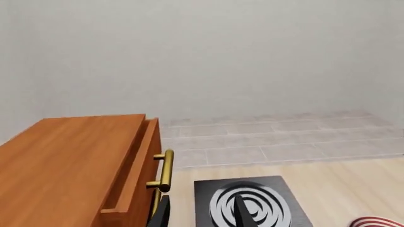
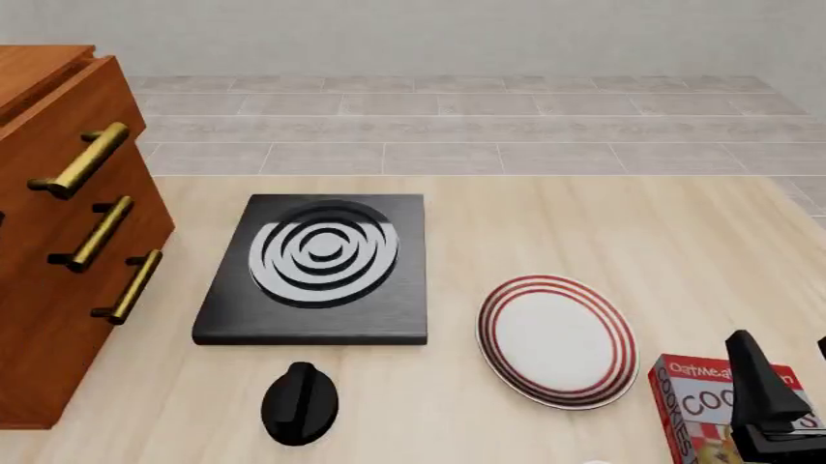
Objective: Pick the akita bowl in the top layer of the wooden cabinet and place it on the plate.
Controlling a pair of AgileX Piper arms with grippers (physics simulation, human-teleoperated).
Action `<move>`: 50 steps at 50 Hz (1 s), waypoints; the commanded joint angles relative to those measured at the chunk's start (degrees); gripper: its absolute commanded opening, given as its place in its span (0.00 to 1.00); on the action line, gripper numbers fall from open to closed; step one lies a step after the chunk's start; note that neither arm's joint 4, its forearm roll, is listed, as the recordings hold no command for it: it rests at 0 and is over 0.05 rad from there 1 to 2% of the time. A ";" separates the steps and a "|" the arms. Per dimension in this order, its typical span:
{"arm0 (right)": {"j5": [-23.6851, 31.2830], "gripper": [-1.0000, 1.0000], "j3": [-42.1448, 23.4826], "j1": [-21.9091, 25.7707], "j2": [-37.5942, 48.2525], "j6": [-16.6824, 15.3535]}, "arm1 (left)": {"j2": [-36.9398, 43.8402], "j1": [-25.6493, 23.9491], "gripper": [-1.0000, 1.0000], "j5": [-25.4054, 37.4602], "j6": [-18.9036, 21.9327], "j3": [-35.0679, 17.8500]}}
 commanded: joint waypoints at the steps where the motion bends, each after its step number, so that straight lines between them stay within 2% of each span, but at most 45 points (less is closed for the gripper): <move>1: -0.08 1.00 0.03 -0.03 0.00 0.00 | 2.70 -1.16 1.00 2.87 1.59 -5.15; 8: -0.18 1.00 0.03 -0.01 0.00 0.06 | 3.85 -1.83 1.00 4.72 2.73 -7.32; 10: -0.21 1.00 0.03 -0.03 0.00 0.10 | 4.71 -2.08 1.00 5.57 1.24 -8.45; 12: -0.26 1.00 0.03 -0.01 0.00 0.11 | 4.95 -2.26 1.00 5.74 2.71 -9.21; 20: -0.33 1.00 0.04 0.10 0.01 0.18 | 6.96 -3.19 1.00 6.71 3.53 -11.42; 24: -0.38 1.00 0.04 0.11 0.01 0.21 | 8.64 -2.92 1.00 7.60 2.74 -12.63; 29: -0.45 1.00 0.04 0.25 0.00 0.35 | 10.36 -2.97 1.00 8.79 5.79 -15.40; 35: -0.77 1.00 0.17 0.26 0.03 0.47 | 13.36 -3.01 1.00 11.58 5.46 -20.31; 37: -0.88 1.00 0.18 0.37 0.04 0.47 | 13.45 -2.16 1.00 11.81 7.71 -20.91; 43: -1.01 1.00 0.19 0.35 0.06 0.49 | 15.49 -1.85 1.00 14.15 7.17 -23.73; 44: -1.08 1.00 0.21 0.40 0.07 0.56 | 17.32 -1.48 1.00 15.95 4.78 -25.36; 45: -1.08 1.00 0.21 0.40 0.07 0.56 | 17.34 -1.48 1.00 15.98 4.77 -25.40; 46: -1.10 1.00 0.20 0.47 0.08 0.57 | 17.42 -1.19 1.00 16.12 5.99 -25.86; 47: -1.08 1.00 0.20 0.49 0.05 0.59 | 18.28 -1.07 1.00 16.99 5.16 -26.96; 49: -1.07 1.00 0.20 0.52 0.05 0.60 | 18.39 -0.75 1.00 17.02 6.14 -27.14; 50: -1.07 1.00 0.20 0.59 0.05 0.62 | 18.56 -0.83 1.00 17.07 7.79 -27.28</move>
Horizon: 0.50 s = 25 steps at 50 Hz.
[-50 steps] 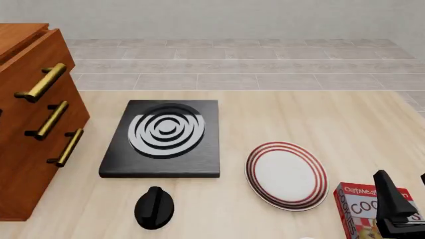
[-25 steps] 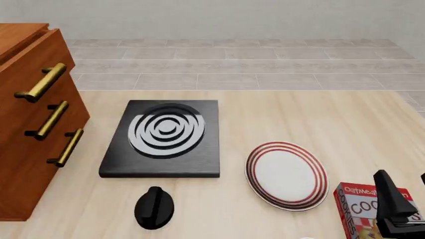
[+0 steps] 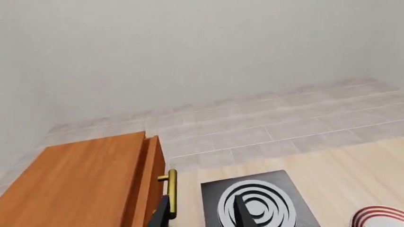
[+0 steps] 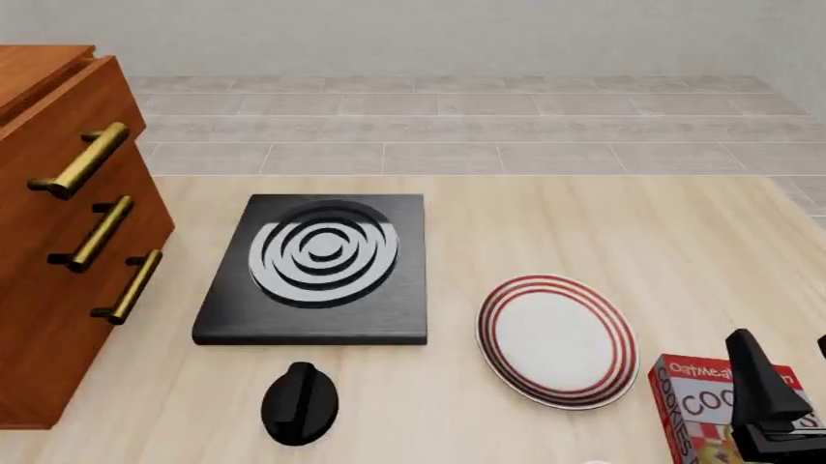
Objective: Pick the akita bowl in the top layer of the wooden cabinet and place it on the plate.
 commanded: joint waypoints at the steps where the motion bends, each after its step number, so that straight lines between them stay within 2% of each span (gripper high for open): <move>1: -0.19 1.00 0.02 0.28 -0.02 0.15 | 4.26 1.25 1.00 3.83 1.58 -5.32; 5: -0.30 1.00 -0.01 0.41 -0.04 0.25 | 6.27 1.49 1.00 5.15 1.06 -6.88; 7: -0.23 1.00 -0.02 0.42 -0.05 0.22 | 7.72 1.21 1.00 6.40 -0.88 -8.11; 10: -0.12 1.00 -0.05 0.38 -0.05 0.19 | 9.46 1.58 1.00 7.93 0.89 -9.52; 13: -0.16 1.00 -0.07 0.47 -0.05 0.29 | 11.52 0.78 1.00 9.92 -2.10 -11.39; 17: -0.16 1.00 -0.09 0.59 -0.05 0.39 | 12.78 1.15 1.00 11.00 0.42 -12.37; 19: -0.15 1.00 -0.09 0.65 -0.05 0.42 | 14.21 0.90 1.00 12.35 -1.00 -13.47; 22: -0.13 1.00 -0.12 0.67 -0.06 0.44 | 15.77 1.74 1.00 13.82 0.60 -14.78; 23: -0.15 1.00 -0.15 0.70 -0.06 0.52 | 15.36 0.78 1.00 14.00 -0.67 -15.82; 25: -0.15 1.00 -0.14 0.73 -0.06 0.50 | 15.61 1.08 1.00 14.32 -0.13 -15.72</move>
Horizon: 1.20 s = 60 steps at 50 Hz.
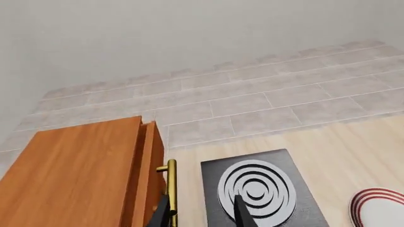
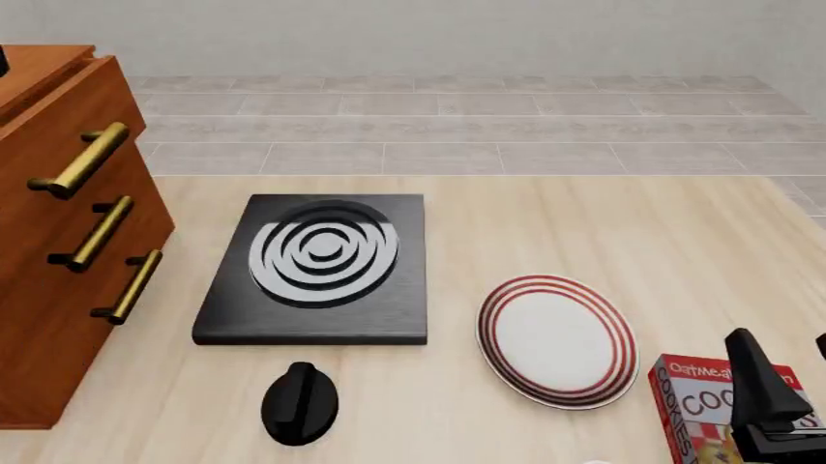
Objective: Pick the akita bowl in the top layer of the wooden cabinet and place it on the plate.
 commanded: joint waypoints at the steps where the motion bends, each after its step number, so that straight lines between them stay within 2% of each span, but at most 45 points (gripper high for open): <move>1: 0.04 1.00 -0.06 0.25 -0.01 0.11 | 4.61 0.25 1.00 4.72 0.76 -4.00; 2: 0.05 1.00 -0.07 0.22 -0.01 0.13 | 5.37 -0.06 1.00 5.49 -1.24 -4.41; 4: 0.06 1.00 -0.06 0.24 -0.01 0.13 | 5.81 0.16 1.00 5.89 -0.98 -4.73; 5: 0.05 1.00 -0.05 0.23 -0.01 0.09 | 6.70 0.59 1.00 6.61 -2.17 -5.06; 7: 0.06 1.00 -0.04 0.24 -0.01 0.09 | 6.91 0.49 1.00 6.71 -0.86 -5.07; 14: -0.11 1.00 -0.03 0.38 -0.01 0.09 | 8.64 -0.36 1.00 9.49 -1.05 -5.79; 15: -0.14 1.00 -0.03 0.40 -0.01 0.08 | 8.61 0.08 1.00 9.66 0.32 -6.00; 17: -0.17 1.00 -0.04 0.34 -0.01 0.07 | 9.88 0.42 1.00 10.87 -0.40 -6.45; 18: -0.19 1.00 -0.03 0.33 -0.01 0.09 | 9.67 1.19 1.00 10.61 0.84 -6.51; 22: -0.16 1.00 -0.04 0.27 -0.01 0.02 | 10.07 1.39 1.00 11.41 0.49 -6.58; 23: -0.16 1.00 -0.04 0.27 -0.01 0.02 | 11.19 2.18 1.00 12.60 -0.91 -6.37; 25: -0.13 1.00 -0.03 0.26 -0.01 0.02 | 11.05 2.29 1.00 12.55 0.02 -6.48; 28: -0.09 1.00 -0.03 0.30 -0.01 0.03 | 11.88 2.76 1.00 13.72 0.25 -7.85; 29: -0.07 1.00 -0.02 0.30 -0.01 0.02 | 12.43 2.66 1.00 14.50 -0.81 -8.52; 36: -0.10 1.00 -0.03 0.36 -0.01 -0.01 | 14.12 3.30 1.00 17.50 0.10 -12.59; 38: -0.19 1.00 -0.04 0.36 -0.01 -0.01 | 14.90 4.86 1.00 18.15 1.09 -12.70; 39: -0.21 1.00 -0.06 0.36 -0.01 -0.07 | 15.55 4.54 1.00 18.85 -0.24 -12.98; 41: -0.18 1.00 -0.07 0.37 -0.01 -0.04 | 15.56 6.19 1.00 18.96 2.44 -13.33; 42: -0.17 1.00 -0.07 0.35 -0.01 -0.07 | 15.86 5.44 1.00 19.44 1.46 -13.68; 44: -0.18 1.00 -0.08 0.38 -0.01 -0.03 | 15.52 7.93 1.00 19.42 6.47 -12.30; 45: -0.17 1.00 -0.09 0.39 -0.01 -0.02 | 15.80 5.46 1.00 20.14 4.56 -12.41; 46: -0.18 1.00 -0.08 0.38 -0.01 -0.02 | 16.53 6.77 1.00 20.89 2.81 -12.63; 48: -0.23 1.00 -0.07 0.43 -0.01 0.05 | 16.35 6.83 1.00 20.65 4.29 -12.67; 60: -0.26 1.00 -0.02 0.43 -0.01 0.07 | 18.31 8.57 1.00 22.58 4.24 -15.90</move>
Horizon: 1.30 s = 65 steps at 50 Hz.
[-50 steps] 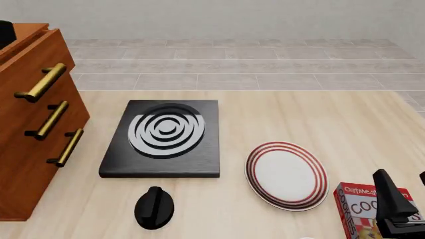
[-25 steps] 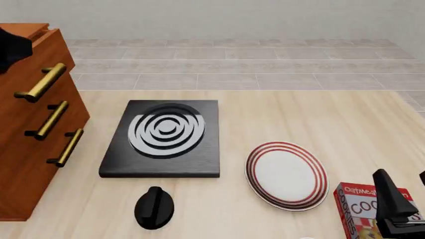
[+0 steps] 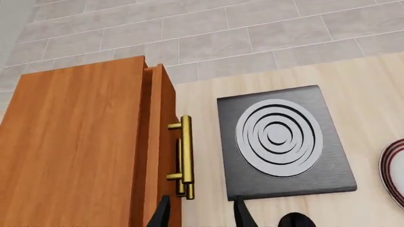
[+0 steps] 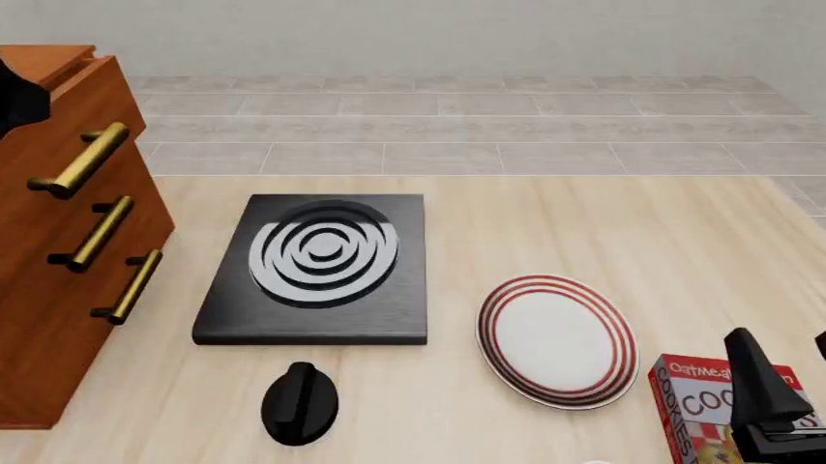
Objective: Pick the akita bowl in the top layer of the wooden cabinet and place it on the plate.
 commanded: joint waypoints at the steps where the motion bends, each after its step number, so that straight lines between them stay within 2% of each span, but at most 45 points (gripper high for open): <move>1: -0.05 1.00 0.03 0.02 0.00 0.01 | 1.82 1.93 1.00 1.89 0.93 -2.62; 17: -0.05 1.00 0.05 0.08 0.00 0.03 | 2.42 4.04 1.00 1.52 1.44 -2.67; 44: 0.23 1.00 0.04 0.51 0.02 -0.28 | 2.75 8.70 1.00 -2.89 1.64 4.57; 65: 0.58 1.00 0.01 0.74 0.01 -0.49 | 2.84 12.48 1.00 -6.22 4.76 8.66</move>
